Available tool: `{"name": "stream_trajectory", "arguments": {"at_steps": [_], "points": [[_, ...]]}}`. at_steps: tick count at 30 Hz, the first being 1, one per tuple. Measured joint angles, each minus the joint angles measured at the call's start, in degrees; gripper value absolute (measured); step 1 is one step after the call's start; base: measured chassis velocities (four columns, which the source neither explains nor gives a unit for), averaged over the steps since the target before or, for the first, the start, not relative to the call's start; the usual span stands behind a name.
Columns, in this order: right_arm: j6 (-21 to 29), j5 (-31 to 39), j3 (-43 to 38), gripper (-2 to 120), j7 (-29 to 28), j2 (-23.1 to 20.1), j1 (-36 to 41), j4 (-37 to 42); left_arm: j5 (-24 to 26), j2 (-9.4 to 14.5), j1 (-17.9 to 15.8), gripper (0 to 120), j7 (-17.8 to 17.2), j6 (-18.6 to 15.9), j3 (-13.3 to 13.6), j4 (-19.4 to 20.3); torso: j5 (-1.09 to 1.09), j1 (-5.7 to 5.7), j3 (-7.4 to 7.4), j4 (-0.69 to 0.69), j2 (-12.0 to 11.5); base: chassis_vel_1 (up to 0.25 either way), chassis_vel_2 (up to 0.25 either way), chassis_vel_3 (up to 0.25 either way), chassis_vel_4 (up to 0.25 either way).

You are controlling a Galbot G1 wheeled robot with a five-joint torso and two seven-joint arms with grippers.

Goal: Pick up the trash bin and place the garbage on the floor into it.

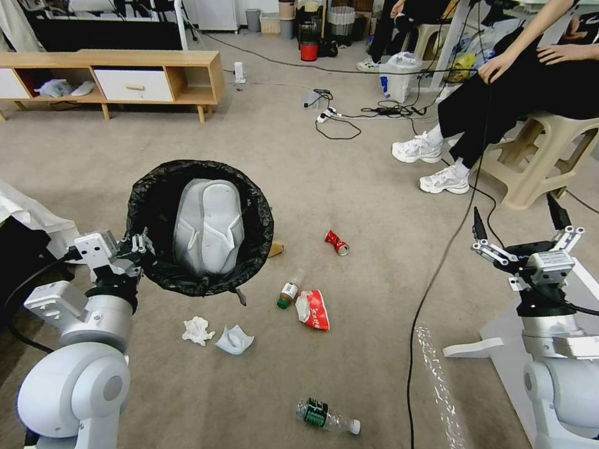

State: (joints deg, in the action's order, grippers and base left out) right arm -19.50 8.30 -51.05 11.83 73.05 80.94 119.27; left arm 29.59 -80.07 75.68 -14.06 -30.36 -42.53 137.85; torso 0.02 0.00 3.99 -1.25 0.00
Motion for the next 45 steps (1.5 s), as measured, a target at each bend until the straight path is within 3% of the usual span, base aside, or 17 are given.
{"name": "stream_trajectory", "arguments": {"at_steps": [2, 3, 5, 6, 9, 11, 12, 13, 15, 18, 26, 30, 37, 45], "points": [[2.5, 3.9, 2.4, 100, -0.5, -5.2, 1.7, -0.2, 0.1, 0.2, 0.0, 5, 0.0, 0.0, -0.2, -0.2, -0.01, 0.00, 0.00, 0.00, 0.0, 0.000, 0.000, 0.000, 0.000], [2.5, 3.9, 2.4, 100, -0.5, -5.2, 1.7, -0.2, 0.1, 0.2, 0.0, 5, 0.0, 0.0, -0.2, -0.2, -0.01, 0.00, 0.00, 0.00, 0.0, 0.000, 0.000, 0.000, 0.000], [4.8, 9.2, 5.2, 100, -2.0, -12.3, 3.1, -0.2, 0.2, 0.2, -0.1, 5, 0.0, 0.1, -0.2, -0.5, -0.01, 0.00, 0.00, 0.01, 0.0, 0.000, 0.000, 0.000, 0.000], [4.8, 9.2, 5.2, 100, -2.0, -12.3, 3.1, -0.2, 0.2, 0.2, -0.1, 5, 0.0, 0.1, -0.2, -0.5, -0.01, 0.00, 0.00, 0.01, 0.0, 0.000, 0.000, 0.000, 0.000], [7.4, 18.4, 10.5, 100, -3.4, -22.2, 5.2, 0.2, 0.2, 0.4, -0.8, 5, 0.0, 0.1, -0.1, -1.5, 0.00, 0.00, 0.00, 0.00, 0.0, 0.000, 0.000, 0.000, 0.000], [7.6, 19.4, 11.3, 100, -3.4, -23.8, 5.6, 0.2, 0.1, 0.5, -1.0, 5, 0.0, 0.1, -0.1, -1.6, -0.01, 0.00, 0.01, 0.01, 0.0, 0.000, 0.000, 0.000, 0.000], [7.8, 21.5, 13.9, 100, -3.5, -28.1, 6.5, 0.0, 0.1, 0.5, -1.3, 5, 0.0, 0.2, 0.0, -2.1, -0.02, 0.00, 0.00, 0.00, 0.0, 0.000, 0.000, 0.000, 0.000], [7.8, 21.5, 13.9, 100, -3.5, -28.1, 6.5, 0.0, 0.1, 0.5, -1.3, 5, 0.0, 0.2, 0.0, -2.1, -0.02, 0.00, 0.00, 0.00, 0.0, 0.000, 0.000, 0.000, 0.000], [7.8, 23.1, 17.2, 100, -3.4, -32.8, 7.0, -0.9, -0.2, 0.4, -1.4, 5, 0.0, 0.2, 0.1, -2.5, -0.03, 0.00, 0.01, 0.00, 0.0, 0.000, 0.000, 0.000, 0.000], [7.7, 23.5, 20.4, 100, -3.3, -35.7, 6.7, -2.5, -0.6, 0.2, -1.0, 5, 0.0, 0.5, 0.2, -2.8, 0.00, 0.00, 0.01, 0.01, 0.0, 0.000, 0.000, 0.000, 0.000], [7.5, 23.1, 28.7, 100, -3.0, -38.7, 4.2, -6.5, -1.8, -0.2, 0.0, 5, 0.3, 1.6, 0.3, -3.9, -0.01, 0.00, 0.00, 0.01, 0.0, 0.000, 0.000, 0.000, 0.000], [11.4, 21.6, 35.1, 100, -7.2, -40.4, 3.6, -7.4, -2.5, -0.7, 0.3, 5, 0.5, 2.3, 0.5, -4.6, -0.02, 0.00, 0.01, 0.01, 0.0, 0.000, 0.000, 0.000, 0.000], [14.9, 19.7, 39.8, 100, -4.5, -40.9, 2.6, -10.5, -3.0, -1.2, 0.4, 5, 0.8, 3.0, 0.6, -5.4, -0.02, 0.00, 0.01, 0.00, 0.0, 0.000, 0.000, 0.000, 0.000], [15.5, 19.6, 43.9, 100, -4.0, -40.8, 1.4, -12.4, -3.1, -1.3, 0.2, 5, 0.8, 3.2, 0.6, -6.0, -0.02, 0.00, 0.00, 0.01, 0.0, 0.000, 0.000, 0.000, 0.000]]}}
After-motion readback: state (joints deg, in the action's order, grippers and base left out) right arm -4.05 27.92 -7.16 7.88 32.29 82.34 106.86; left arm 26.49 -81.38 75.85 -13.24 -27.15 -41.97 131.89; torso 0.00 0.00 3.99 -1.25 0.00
